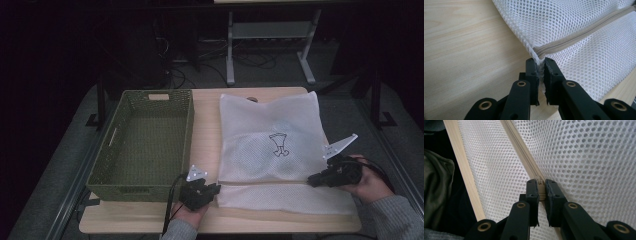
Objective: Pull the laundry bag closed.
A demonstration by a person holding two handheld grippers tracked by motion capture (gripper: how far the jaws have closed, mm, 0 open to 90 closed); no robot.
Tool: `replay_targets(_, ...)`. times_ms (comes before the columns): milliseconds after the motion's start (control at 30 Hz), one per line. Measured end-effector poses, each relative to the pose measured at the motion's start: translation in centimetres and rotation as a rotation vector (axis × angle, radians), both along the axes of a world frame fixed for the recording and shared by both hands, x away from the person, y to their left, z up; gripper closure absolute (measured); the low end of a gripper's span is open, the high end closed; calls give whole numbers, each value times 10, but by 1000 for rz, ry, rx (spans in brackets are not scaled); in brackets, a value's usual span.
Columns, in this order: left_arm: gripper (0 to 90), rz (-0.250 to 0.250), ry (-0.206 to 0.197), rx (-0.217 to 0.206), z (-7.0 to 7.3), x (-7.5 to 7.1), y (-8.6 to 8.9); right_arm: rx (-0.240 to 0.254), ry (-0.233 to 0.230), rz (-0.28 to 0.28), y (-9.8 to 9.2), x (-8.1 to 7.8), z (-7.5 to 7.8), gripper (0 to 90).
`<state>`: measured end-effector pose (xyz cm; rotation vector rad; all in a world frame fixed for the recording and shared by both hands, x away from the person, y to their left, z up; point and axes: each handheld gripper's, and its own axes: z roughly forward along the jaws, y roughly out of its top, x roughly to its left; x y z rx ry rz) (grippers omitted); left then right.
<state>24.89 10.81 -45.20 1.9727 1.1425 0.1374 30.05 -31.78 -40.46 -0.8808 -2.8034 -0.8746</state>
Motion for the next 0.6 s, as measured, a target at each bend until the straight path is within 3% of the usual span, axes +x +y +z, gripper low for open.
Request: replay_targets(600,828,5,1,4,0,0,-1,8,1,-14,-13,-2,-3,812)
